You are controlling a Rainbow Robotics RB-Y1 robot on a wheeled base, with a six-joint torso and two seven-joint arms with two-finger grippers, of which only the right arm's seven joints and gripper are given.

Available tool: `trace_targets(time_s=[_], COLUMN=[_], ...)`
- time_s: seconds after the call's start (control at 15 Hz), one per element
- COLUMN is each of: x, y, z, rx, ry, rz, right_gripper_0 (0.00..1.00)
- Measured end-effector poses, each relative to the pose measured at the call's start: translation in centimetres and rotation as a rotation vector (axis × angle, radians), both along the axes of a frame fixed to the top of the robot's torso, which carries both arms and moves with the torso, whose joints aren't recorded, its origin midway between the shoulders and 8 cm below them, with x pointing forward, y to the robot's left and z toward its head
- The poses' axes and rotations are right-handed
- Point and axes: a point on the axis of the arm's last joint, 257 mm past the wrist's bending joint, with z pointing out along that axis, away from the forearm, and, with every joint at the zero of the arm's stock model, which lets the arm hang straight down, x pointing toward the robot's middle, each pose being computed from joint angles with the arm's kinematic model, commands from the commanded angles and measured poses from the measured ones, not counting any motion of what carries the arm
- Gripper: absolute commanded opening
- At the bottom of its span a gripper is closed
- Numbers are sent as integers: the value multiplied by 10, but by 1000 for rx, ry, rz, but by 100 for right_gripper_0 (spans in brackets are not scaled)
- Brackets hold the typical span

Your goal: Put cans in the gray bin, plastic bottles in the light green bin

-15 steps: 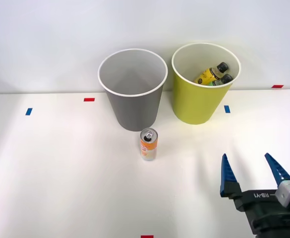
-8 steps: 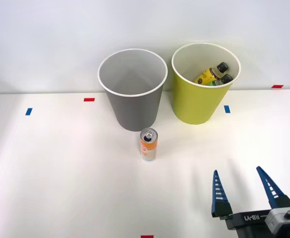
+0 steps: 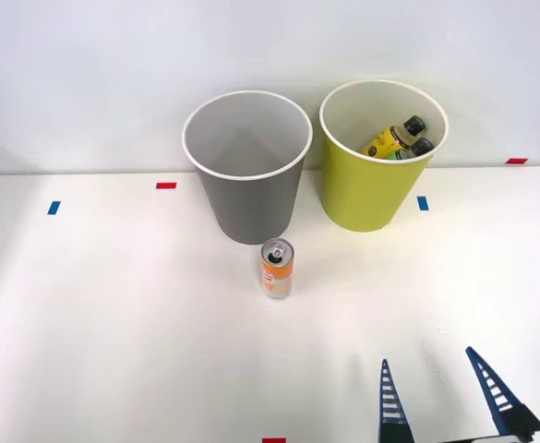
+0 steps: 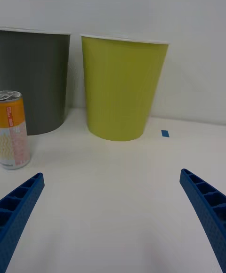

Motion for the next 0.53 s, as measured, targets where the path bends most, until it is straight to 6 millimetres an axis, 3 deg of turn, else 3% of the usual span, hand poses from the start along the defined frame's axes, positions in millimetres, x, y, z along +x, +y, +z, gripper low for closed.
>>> trace_targets(time_s=[0.53], x=[-35], y=[15], z=[-44], rx=[51], ry=[129], rz=[35], right_gripper_0=[100])
